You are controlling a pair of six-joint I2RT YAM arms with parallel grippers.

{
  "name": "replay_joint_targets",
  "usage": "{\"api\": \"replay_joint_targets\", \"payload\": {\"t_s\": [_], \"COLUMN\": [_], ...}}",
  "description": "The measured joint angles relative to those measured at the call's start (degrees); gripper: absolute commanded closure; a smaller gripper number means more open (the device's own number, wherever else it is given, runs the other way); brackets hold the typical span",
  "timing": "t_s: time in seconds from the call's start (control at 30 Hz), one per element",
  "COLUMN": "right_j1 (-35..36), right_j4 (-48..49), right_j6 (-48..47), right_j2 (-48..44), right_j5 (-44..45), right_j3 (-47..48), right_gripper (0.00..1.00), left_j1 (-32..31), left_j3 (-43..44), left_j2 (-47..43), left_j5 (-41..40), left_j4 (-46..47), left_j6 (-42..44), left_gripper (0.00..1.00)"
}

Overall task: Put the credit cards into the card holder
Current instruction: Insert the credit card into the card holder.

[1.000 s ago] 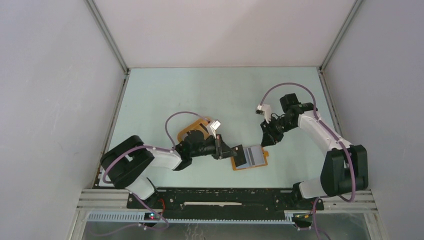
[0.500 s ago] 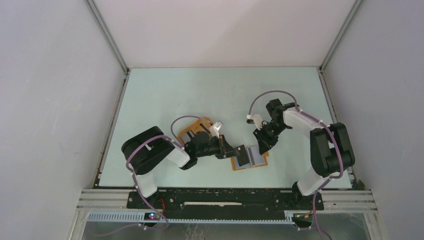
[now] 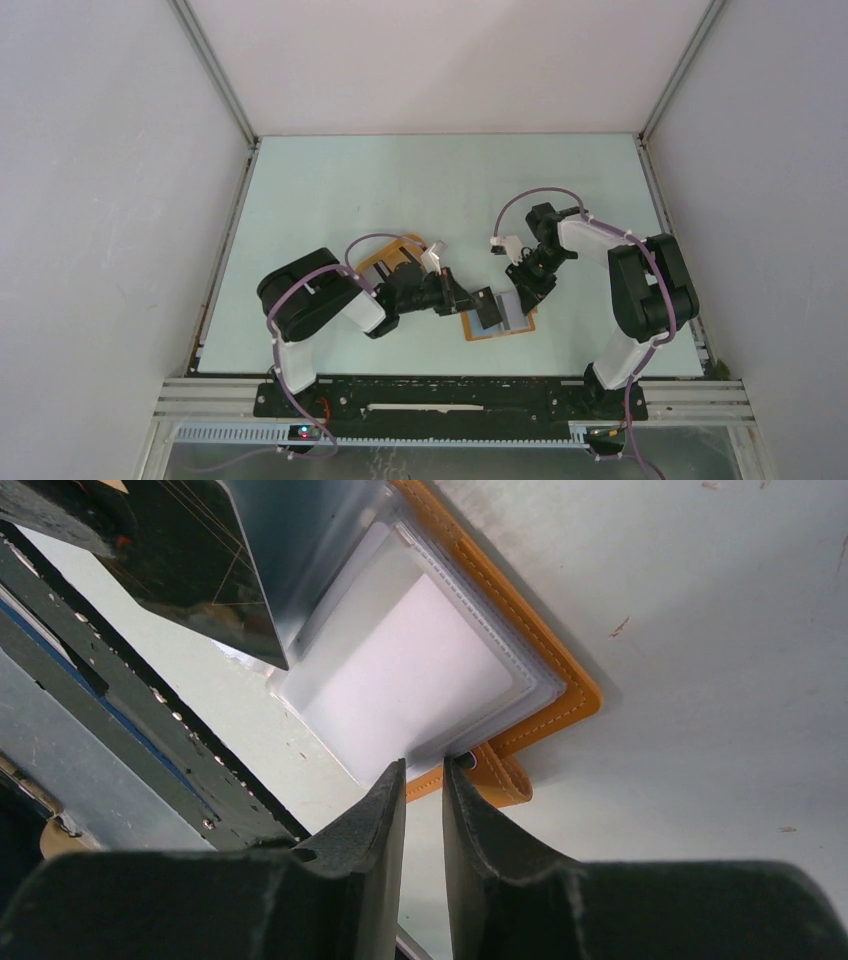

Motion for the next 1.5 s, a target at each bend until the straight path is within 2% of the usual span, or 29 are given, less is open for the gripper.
{"api": "replay_joint_targets", "payload": {"t_s": [0.83, 1.5], "right_j1": [0.4, 1.1], "right_j4": [0.0, 0.0], "right_j6": [0.8, 0.8], "right_j2": [0.7, 0.7], "right_j5": [1.3, 2.3], "right_j3": [0.0, 0.0], "right_gripper": [0.74, 0.74], "left_j1": [-0.1, -1.9], "left_j3": [0.0, 0.5], "left_j2": [0.4, 3.4], "left_j5": [-0.7, -1.5], "left_j4": [-1.9, -1.7], "left_j6": [-1.3, -6.2], "left_gripper": [1.00, 1.00]}}
